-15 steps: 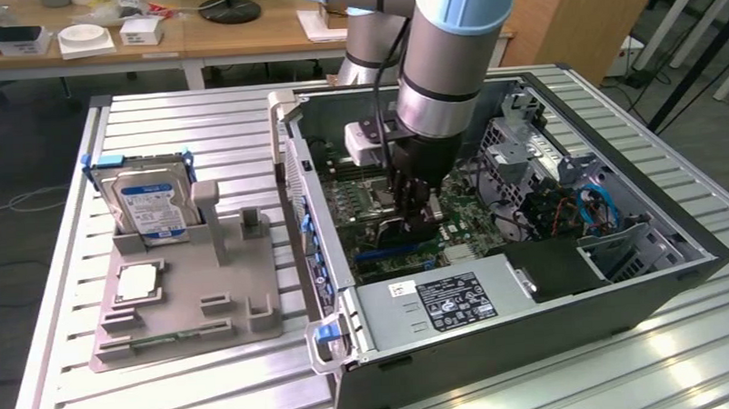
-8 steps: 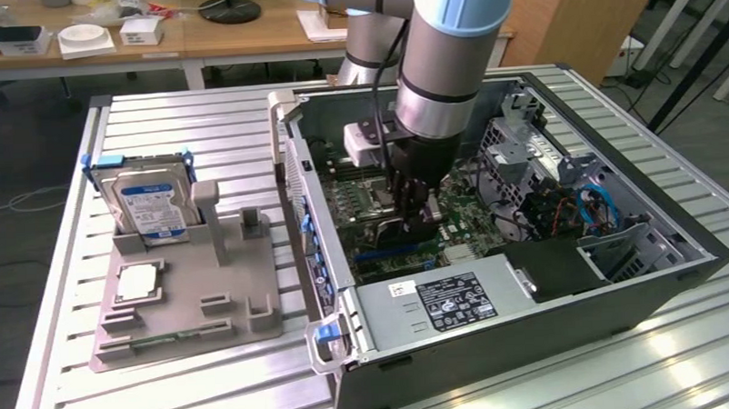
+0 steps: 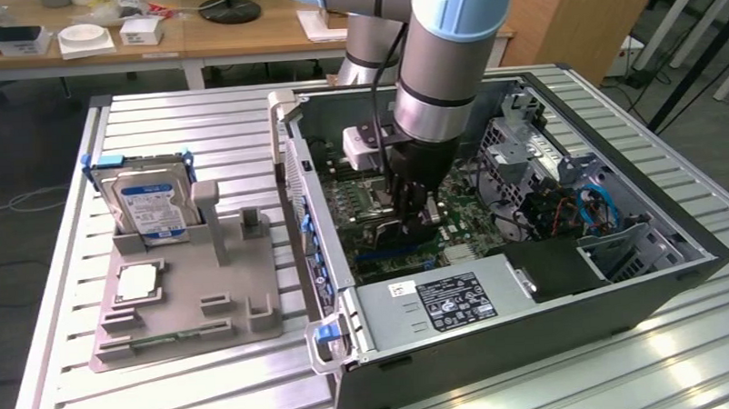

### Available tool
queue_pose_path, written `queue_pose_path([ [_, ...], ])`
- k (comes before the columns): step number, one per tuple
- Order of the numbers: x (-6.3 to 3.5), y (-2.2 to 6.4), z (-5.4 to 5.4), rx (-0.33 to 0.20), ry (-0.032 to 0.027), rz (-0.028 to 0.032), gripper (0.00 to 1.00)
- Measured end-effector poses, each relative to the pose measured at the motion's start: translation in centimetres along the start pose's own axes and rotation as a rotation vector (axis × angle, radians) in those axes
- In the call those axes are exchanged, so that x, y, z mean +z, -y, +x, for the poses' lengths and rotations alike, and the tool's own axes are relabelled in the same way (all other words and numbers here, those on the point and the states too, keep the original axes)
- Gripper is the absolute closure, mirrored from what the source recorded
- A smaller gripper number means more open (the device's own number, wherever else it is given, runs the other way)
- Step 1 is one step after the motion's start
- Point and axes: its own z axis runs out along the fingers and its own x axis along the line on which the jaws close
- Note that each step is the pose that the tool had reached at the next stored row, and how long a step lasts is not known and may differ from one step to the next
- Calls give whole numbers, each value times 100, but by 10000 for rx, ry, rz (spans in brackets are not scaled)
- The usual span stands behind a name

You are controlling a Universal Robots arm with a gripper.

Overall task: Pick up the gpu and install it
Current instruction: 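Insert the gpu into the slot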

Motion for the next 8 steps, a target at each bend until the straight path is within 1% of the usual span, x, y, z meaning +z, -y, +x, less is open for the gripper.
queue_pose_path([
  [2, 6, -2, 2, 0, -20, -14, 74],
  [8, 22, -5, 3, 0, -30, -17, 74],
])
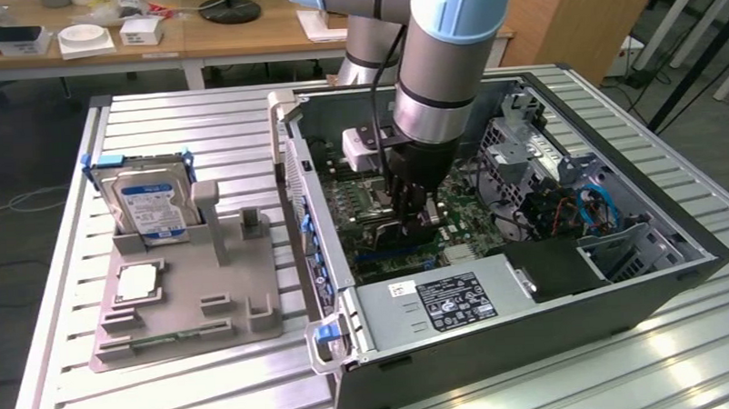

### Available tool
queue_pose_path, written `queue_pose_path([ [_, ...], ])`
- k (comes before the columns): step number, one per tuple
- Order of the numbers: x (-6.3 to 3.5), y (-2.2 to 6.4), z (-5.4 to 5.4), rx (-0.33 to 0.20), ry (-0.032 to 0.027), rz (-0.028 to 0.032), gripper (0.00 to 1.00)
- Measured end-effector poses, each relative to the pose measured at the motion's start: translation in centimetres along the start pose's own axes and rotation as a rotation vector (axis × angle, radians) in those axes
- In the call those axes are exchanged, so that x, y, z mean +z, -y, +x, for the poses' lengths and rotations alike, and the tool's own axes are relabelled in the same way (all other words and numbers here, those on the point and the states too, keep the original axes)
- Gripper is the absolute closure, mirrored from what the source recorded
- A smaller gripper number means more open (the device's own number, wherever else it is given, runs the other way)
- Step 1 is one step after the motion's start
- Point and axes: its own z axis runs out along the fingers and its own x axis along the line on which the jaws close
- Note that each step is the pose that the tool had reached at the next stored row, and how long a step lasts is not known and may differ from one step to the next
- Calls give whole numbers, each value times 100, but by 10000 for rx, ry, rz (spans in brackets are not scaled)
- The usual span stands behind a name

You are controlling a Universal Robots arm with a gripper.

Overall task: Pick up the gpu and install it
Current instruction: 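Insert the gpu into the slot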

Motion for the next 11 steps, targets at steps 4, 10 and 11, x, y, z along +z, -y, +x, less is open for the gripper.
queue_pose_path([
  [4, 4, 0, 0, 0, 3, 2, 74],
  [10, 13, -5, 0, -59, 2, 2, 74],
  [11, 14, -6, 1, -61, 2, 1, 74],
])
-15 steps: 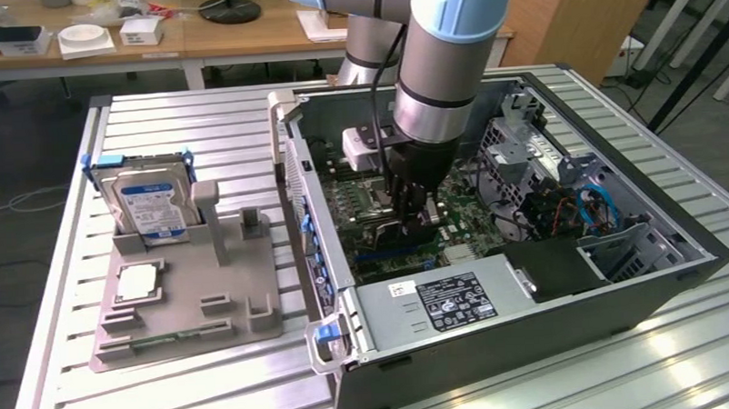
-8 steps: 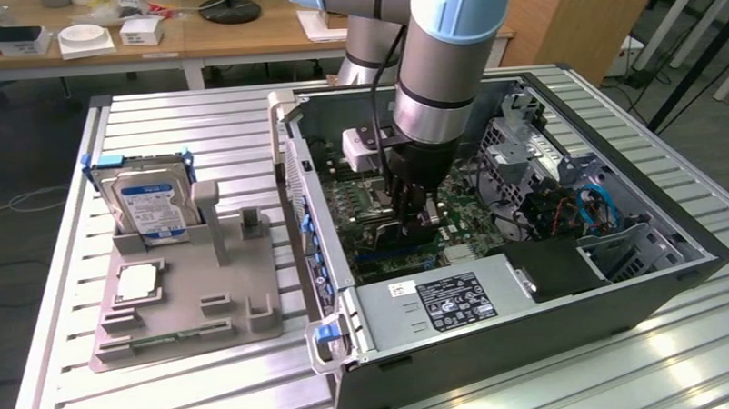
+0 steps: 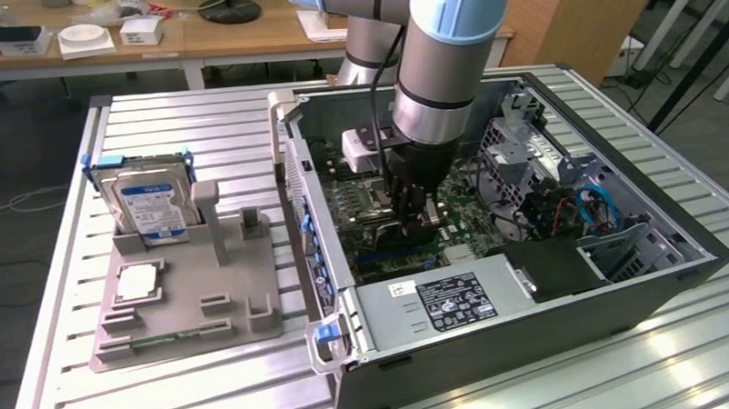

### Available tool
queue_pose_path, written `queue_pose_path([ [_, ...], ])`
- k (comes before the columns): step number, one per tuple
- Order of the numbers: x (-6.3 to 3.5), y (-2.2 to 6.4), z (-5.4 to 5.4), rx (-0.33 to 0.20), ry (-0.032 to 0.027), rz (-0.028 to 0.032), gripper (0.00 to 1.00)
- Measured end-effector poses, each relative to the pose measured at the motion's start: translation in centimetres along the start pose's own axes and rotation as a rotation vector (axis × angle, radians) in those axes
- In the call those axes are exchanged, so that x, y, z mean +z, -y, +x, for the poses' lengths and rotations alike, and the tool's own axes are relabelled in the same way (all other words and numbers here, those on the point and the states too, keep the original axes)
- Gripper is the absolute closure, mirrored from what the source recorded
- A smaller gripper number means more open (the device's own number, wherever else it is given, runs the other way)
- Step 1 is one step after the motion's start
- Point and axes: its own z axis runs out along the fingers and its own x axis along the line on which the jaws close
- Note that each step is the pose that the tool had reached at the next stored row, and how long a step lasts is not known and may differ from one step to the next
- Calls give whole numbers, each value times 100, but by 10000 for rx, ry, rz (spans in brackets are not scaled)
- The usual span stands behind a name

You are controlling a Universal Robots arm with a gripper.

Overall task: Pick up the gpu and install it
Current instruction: 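Insert the gpu into the slot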

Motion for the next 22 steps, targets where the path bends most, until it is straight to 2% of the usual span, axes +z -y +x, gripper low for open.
queue_pose_path([
  [8, 21, -2, 0, -10, 0, 0, 74],
  [13, 74, -4, 0, -7, -37, -3, 74],
  [22, 75, -3, 0, -10, -42, 0, 74],
])
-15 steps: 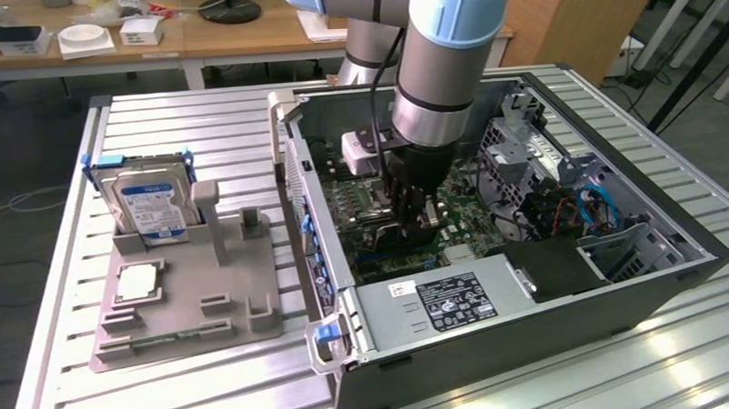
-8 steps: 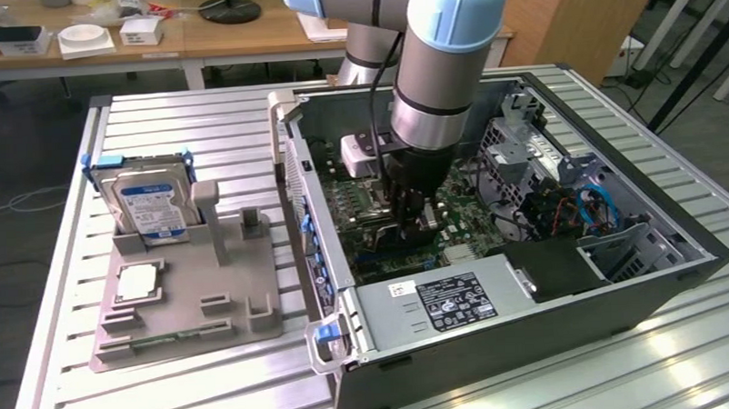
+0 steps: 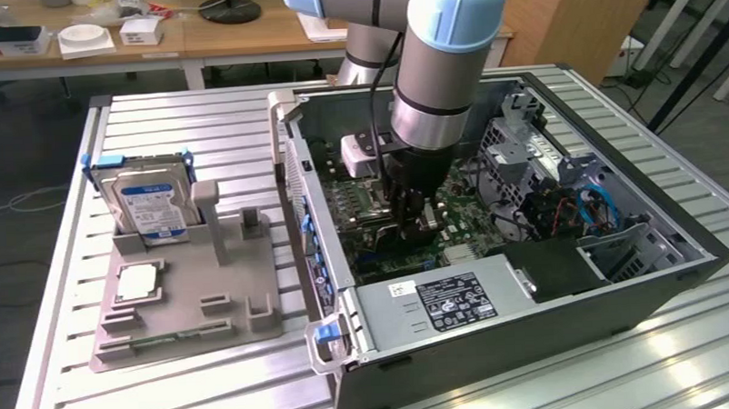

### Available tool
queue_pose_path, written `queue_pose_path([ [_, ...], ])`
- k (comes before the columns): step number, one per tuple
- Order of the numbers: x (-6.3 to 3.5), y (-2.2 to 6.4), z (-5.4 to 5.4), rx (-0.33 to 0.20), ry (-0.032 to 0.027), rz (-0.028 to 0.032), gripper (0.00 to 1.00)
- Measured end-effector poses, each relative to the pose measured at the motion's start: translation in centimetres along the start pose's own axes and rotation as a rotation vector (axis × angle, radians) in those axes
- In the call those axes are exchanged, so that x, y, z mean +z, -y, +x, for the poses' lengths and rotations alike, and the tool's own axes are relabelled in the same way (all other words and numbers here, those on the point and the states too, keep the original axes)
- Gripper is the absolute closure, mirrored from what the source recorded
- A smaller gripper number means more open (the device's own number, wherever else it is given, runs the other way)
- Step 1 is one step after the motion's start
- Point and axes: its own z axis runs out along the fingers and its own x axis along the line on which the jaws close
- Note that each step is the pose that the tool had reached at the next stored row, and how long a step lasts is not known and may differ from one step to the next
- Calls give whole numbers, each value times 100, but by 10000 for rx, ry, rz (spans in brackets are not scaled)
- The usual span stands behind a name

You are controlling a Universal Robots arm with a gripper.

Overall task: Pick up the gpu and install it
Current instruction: 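Insert the gpu into the slot, then press down on the gpu until it lock into place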

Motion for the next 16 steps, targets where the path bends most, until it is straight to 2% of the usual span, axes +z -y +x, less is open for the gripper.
queue_pose_path([
  [6, 9, 1, -2, 0, 19, 13, 73],
  [8, 2, 1, -1, 0, 4, 2, 61],
  [9, 1, 0, 0, 0, 2, 1, 61],
  [10, 1, 0, 0, 0, 2, 1, 49],
  [13, 1, 0, 0, 0, 1, 1, 44],
  [14, 1, 0, 0, 0, 2, 0, 37],
  [16, -64, -1, 1, -1, -5, -3, 37],
])
